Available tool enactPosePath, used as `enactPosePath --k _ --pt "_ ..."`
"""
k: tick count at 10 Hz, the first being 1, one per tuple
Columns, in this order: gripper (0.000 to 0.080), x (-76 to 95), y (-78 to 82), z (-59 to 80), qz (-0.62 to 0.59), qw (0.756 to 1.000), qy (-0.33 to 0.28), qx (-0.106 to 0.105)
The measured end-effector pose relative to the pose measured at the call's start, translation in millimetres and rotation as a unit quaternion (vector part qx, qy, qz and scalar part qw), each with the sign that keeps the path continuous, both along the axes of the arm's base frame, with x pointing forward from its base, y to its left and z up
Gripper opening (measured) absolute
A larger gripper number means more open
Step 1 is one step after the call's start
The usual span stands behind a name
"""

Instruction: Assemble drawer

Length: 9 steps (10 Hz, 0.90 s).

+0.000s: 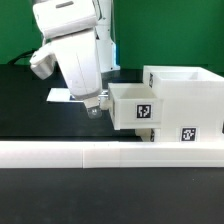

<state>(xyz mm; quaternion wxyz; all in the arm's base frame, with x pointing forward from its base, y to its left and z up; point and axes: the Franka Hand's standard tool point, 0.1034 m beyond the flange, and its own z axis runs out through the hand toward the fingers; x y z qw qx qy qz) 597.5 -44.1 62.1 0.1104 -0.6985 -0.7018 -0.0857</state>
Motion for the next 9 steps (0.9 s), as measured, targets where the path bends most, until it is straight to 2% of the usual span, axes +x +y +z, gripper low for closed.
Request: enactPosePath --k 2,9 --pt "0.0649 0.4 0.7 -0.2 0.0 1.0 -0.003 0.0" --pt "0.0649 -0.7 34.4 -6.7 -0.016 1.0 -0.02 -0.001"
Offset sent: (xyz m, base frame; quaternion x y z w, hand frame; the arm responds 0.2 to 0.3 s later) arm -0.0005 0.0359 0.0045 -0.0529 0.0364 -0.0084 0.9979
